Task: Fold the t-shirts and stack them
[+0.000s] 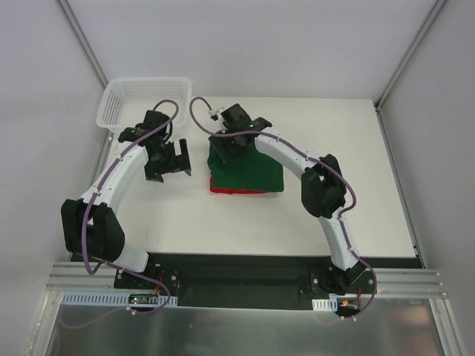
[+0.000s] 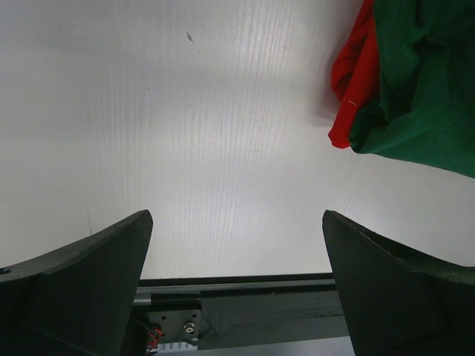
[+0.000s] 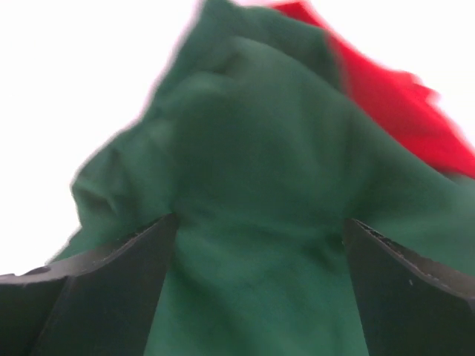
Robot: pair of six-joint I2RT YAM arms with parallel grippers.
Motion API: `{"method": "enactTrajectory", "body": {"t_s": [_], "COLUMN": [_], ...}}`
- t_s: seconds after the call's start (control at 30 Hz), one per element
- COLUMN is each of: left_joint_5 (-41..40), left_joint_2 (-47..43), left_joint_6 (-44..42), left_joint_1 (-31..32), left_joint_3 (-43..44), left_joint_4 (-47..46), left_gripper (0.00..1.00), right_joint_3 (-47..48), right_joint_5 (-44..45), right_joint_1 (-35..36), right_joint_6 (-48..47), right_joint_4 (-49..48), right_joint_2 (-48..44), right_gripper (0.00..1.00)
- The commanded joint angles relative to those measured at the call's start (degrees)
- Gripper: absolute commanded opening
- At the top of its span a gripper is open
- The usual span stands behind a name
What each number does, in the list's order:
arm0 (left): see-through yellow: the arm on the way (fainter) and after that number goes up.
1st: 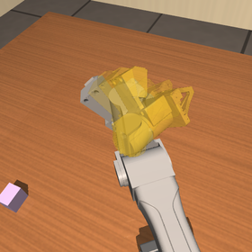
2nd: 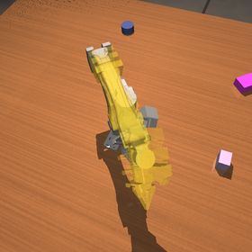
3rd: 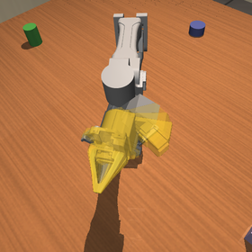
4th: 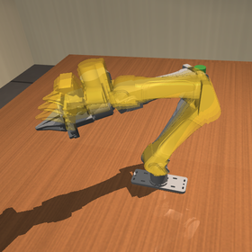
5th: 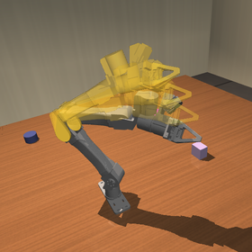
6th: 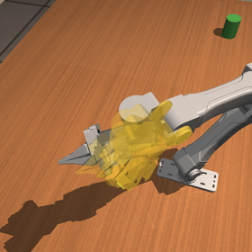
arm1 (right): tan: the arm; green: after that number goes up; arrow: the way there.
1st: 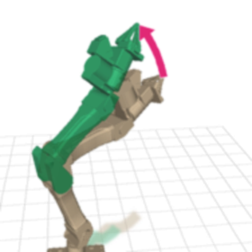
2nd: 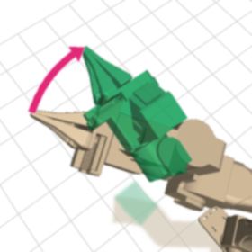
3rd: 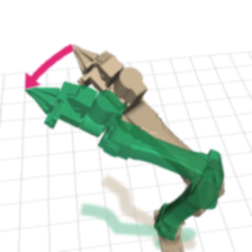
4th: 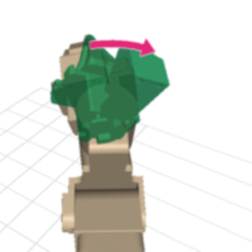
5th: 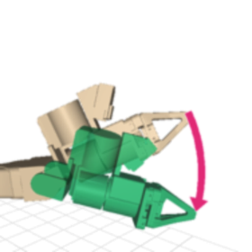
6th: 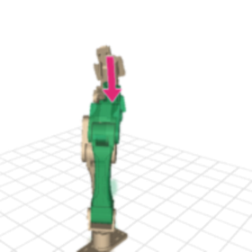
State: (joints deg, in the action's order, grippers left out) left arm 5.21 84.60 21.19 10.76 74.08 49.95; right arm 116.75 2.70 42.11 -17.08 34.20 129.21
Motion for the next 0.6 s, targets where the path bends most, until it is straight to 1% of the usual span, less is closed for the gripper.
{"method": "enactTrajectory", "body": {"t_s": [0.0,0.13,0.27,0.47,0.57], "left_joint_5": [1.11,1.29,1.55,1.47,1.29], "left_joint_2": [-2.07,-1.98,-1.98,-2.07,-2.24], "left_joint_6": [-0.98,-0.89,-1.15,-1.24,-1.33], "left_joint_1": [-0.48,-0.48,-0.48,-0.48,-0.57], "left_joint_3": [-0.96,-1.31,-1.22,-1.31,-1.40], "left_joint_4": [-0.29,-0.47,-0.56,-0.65,-0.73], "left_gripper": [0.99,0.99,0.99,0.99,0.99], "right_joint_3": [-2.48,-5.30,-7.32,-8.03,-6.89], "right_joint_5": [7.22,9.34,10.74,10.31,10.39], "right_joint_1": [-3.25,-5.89,-7.91,-8.09,-8.01], "right_joint_6": [1.26,2.84,3.55,4.16,4.77], "right_joint_4": [1.84,1.75,1.67,1.84,2.89], "right_joint_2": [-8.62,-10.38,-9.33,-5.73,-5.19], "right_gripper": [0.96,0.96,0.96,0.96,0.96]}}
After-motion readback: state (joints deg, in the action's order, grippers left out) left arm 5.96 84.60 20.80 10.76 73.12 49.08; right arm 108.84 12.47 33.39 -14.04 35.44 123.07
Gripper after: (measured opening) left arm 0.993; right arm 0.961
